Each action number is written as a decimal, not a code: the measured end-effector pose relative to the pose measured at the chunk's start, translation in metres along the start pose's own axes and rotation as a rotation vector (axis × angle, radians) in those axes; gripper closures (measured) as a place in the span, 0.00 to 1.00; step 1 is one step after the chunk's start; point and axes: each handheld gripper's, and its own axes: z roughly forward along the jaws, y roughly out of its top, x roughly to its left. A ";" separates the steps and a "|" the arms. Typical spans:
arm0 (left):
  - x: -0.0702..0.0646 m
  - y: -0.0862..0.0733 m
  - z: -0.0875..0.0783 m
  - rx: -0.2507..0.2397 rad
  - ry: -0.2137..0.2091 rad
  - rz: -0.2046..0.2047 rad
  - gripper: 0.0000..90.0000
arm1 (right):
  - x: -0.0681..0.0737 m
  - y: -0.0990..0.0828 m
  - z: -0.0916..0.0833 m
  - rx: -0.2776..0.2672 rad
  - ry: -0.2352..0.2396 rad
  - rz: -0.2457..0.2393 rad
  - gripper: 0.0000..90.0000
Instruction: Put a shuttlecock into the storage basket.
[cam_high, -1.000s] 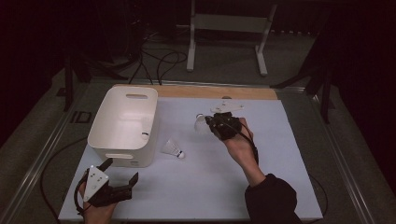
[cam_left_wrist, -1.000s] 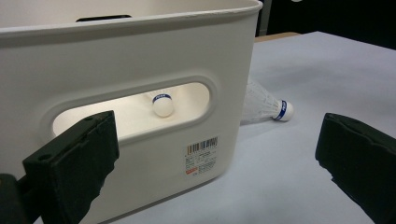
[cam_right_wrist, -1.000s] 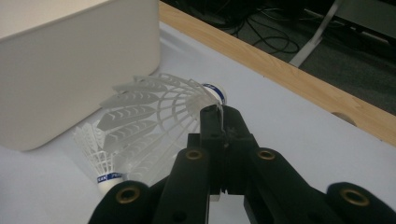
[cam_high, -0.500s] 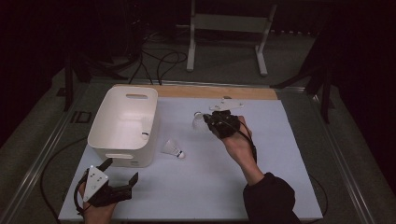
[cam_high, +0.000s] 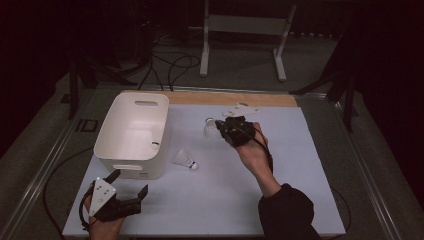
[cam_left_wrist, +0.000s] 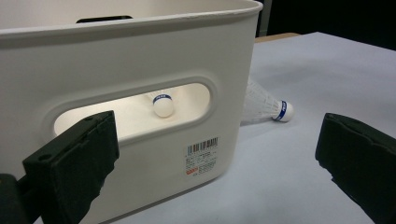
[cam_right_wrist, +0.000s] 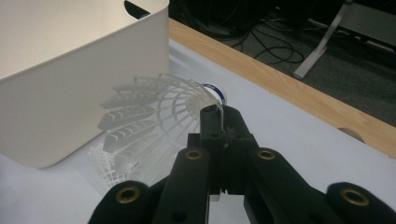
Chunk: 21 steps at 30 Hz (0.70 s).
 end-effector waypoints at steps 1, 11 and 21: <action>0.000 0.000 0.000 0.000 0.000 0.000 0.00 | 0.000 0.000 0.000 -0.001 0.001 0.002 0.99; 0.000 0.000 0.000 -0.001 0.001 -0.001 0.00 | 0.002 0.005 0.001 -0.011 0.006 0.002 0.99; 0.000 0.000 0.000 -0.001 0.002 -0.001 0.00 | 0.005 0.009 0.002 -0.020 0.011 -0.005 0.99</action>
